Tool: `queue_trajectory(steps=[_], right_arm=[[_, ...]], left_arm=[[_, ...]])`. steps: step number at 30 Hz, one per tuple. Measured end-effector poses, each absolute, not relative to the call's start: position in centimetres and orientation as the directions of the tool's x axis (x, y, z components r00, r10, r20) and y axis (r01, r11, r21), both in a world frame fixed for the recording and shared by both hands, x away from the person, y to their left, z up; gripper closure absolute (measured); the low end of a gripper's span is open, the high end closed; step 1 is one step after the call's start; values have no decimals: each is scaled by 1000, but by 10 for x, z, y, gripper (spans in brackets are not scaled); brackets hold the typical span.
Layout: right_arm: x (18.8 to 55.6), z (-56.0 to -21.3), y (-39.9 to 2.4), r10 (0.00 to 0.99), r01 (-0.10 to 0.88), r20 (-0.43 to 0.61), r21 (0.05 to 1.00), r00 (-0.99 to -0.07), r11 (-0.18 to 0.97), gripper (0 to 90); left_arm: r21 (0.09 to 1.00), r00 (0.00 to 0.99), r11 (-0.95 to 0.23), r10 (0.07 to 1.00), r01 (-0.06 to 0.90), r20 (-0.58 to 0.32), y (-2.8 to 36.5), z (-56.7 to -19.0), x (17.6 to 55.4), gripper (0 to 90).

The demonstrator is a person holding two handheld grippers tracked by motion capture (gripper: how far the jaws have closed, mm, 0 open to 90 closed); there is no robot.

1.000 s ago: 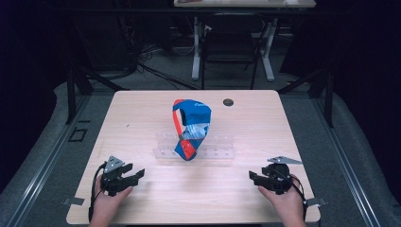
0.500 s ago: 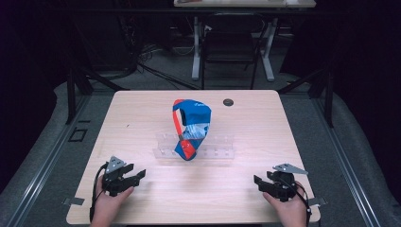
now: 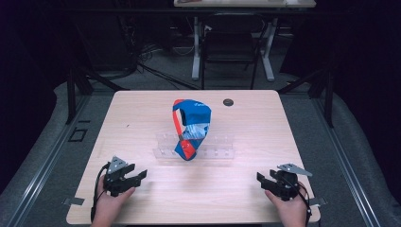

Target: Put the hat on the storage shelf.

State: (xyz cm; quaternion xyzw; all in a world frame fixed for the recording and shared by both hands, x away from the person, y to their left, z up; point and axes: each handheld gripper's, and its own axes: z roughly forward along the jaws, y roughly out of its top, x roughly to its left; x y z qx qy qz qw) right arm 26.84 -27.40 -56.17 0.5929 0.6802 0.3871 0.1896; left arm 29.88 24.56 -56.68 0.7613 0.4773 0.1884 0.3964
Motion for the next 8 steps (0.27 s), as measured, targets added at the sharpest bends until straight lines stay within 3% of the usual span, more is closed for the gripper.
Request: queue_trajectory(steps=[8], right_arm=[[269,-561,-274,948,656,227,754,-221,-27,408]], left_arm=[[786,482,-237,872,572,-87,243,-566,299,398]])
